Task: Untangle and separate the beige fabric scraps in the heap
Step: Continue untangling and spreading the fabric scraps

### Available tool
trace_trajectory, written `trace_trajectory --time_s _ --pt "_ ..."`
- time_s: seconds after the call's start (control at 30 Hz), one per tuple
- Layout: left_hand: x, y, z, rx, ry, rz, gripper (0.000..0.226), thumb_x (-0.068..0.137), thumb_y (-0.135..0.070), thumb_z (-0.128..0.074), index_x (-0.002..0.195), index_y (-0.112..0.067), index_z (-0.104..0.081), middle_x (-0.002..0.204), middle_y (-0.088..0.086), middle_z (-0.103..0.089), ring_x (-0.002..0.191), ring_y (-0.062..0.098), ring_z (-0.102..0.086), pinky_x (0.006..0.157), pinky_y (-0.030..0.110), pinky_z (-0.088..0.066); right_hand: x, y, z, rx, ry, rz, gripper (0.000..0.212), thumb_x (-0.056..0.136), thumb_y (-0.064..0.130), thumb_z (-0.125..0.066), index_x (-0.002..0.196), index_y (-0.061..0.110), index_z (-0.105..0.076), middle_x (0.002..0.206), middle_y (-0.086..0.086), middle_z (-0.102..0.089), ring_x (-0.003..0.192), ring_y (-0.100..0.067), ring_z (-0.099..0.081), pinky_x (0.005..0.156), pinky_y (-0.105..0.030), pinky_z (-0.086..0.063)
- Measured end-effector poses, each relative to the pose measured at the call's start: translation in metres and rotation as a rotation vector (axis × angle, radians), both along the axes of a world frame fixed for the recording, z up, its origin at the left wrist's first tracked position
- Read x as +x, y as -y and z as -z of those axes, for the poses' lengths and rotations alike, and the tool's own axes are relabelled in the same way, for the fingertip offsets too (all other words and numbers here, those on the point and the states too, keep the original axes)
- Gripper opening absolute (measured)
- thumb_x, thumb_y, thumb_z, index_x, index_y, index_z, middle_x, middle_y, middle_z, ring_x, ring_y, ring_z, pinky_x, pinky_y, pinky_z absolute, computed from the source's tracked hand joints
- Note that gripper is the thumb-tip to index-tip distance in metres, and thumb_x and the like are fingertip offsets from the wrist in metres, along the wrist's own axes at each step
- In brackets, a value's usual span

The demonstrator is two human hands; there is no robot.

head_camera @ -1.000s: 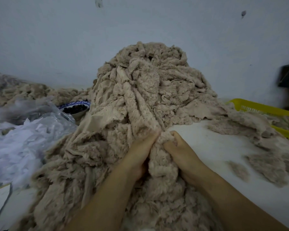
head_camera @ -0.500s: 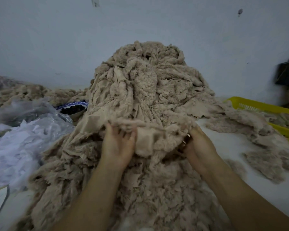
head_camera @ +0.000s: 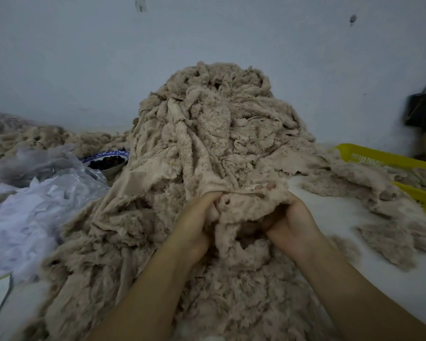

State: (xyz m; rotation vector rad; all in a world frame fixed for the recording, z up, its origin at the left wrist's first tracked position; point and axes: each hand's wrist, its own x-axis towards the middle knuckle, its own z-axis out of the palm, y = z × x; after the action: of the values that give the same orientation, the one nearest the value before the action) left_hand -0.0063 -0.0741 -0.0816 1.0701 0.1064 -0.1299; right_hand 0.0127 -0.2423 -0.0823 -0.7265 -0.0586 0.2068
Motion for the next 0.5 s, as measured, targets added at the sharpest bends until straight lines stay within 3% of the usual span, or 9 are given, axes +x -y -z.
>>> trace_trajectory --time_s 0.07,0.1,0.17,0.2,0.27,0.33,0.4,0.5 --pt "-0.002 0.0 -0.004 -0.118 -0.001 0.033 0.047 0.067 -0.02 -0.076 0.111 -0.002 -0.072 0.104 0.017 -0.075 0.094 0.025 -0.074 0.072 0.033 -0.06 0.001 0.0 0.002 -0.031 -0.038 0.021 0.019 0.085 0.01 -0.054 0.088 0.008 -0.072 0.1 -0.015 -0.068 0.091 -0.031 -0.065 0.091 -0.041 -0.049" --pt "-0.003 0.0 -0.004 -0.155 0.023 0.05 0.041 0.067 -0.018 -0.076 0.105 -0.002 -0.072 0.094 0.015 -0.075 0.085 0.023 -0.075 0.068 0.031 -0.06 0.0 0.001 0.003 -0.052 -0.06 0.013 0.025 0.092 0.016 -0.051 0.104 0.004 -0.07 0.113 -0.017 -0.069 0.102 -0.034 -0.067 0.095 -0.043 -0.05" --pt "-0.004 0.003 -0.002 -0.143 0.065 0.01 0.029 0.075 -0.011 -0.075 0.103 -0.008 -0.071 0.079 0.008 -0.073 0.071 0.016 -0.071 0.062 0.027 -0.059 0.0 0.0 0.004 -0.099 -0.099 -0.031 0.047 0.101 0.042 -0.044 0.122 0.006 -0.065 0.121 -0.016 -0.069 0.107 -0.03 -0.069 0.088 -0.042 -0.054" --pt "-0.005 0.005 -0.002 -0.093 0.082 -0.037 0.028 0.08 -0.01 -0.074 0.108 -0.01 -0.07 0.081 0.007 -0.073 0.072 0.016 -0.07 0.063 0.027 -0.059 -0.002 -0.003 0.004 -0.134 -0.105 -0.055 0.058 0.098 0.057 -0.043 0.127 0.01 -0.062 0.121 -0.015 -0.07 0.106 -0.028 -0.07 0.084 -0.04 -0.056" --pt "-0.006 0.007 -0.003 -0.009 0.125 -0.113 0.034 0.086 -0.011 -0.073 0.12 -0.011 -0.067 0.1 0.01 -0.075 0.089 0.022 -0.072 0.073 0.031 -0.061 -0.006 -0.008 0.002 -0.257 -0.031 -0.094 0.078 0.086 0.075 -0.042 0.137 0.017 -0.055 0.126 -0.011 -0.068 0.113 -0.025 -0.067 0.093 -0.041 -0.054" --pt "-0.005 0.008 -0.003 0.001 0.165 -0.13 0.03 0.09 -0.015 -0.07 0.12 -0.011 -0.069 0.109 0.012 -0.075 0.099 0.025 -0.073 0.075 0.032 -0.061 -0.011 -0.016 0.004 -0.46 0.118 -0.125 0.073 0.085 0.072 -0.045 0.134 0.02 -0.06 0.125 -0.005 -0.07 0.116 -0.021 -0.066 0.103 -0.042 -0.05" --pt "-0.009 0.009 -0.004 -0.006 0.183 -0.104 0.019 0.094 -0.019 -0.067 0.108 -0.011 -0.076 0.106 0.015 -0.075 0.097 0.026 -0.074 0.071 0.03 -0.06 -0.017 -0.025 0.009 -0.655 0.226 -0.134 0.049 0.094 0.056 -0.053 0.124 0.021 -0.067 0.117 -0.002 -0.073 0.111 -0.018 -0.068 0.101 -0.039 -0.052" --pt "-0.01 0.008 -0.007 -0.034 0.115 -0.039 0.027 0.096 -0.032 -0.062 0.098 -0.008 -0.077 0.094 0.015 -0.076 0.085 0.025 -0.075 0.065 0.03 -0.059 -0.011 -0.027 0.012 -0.707 0.166 0.048 0.029 0.101 0.037 -0.052 0.113 0.018 -0.071 0.109 -0.005 -0.075 0.102 -0.022 -0.071 0.094 -0.042 -0.055"
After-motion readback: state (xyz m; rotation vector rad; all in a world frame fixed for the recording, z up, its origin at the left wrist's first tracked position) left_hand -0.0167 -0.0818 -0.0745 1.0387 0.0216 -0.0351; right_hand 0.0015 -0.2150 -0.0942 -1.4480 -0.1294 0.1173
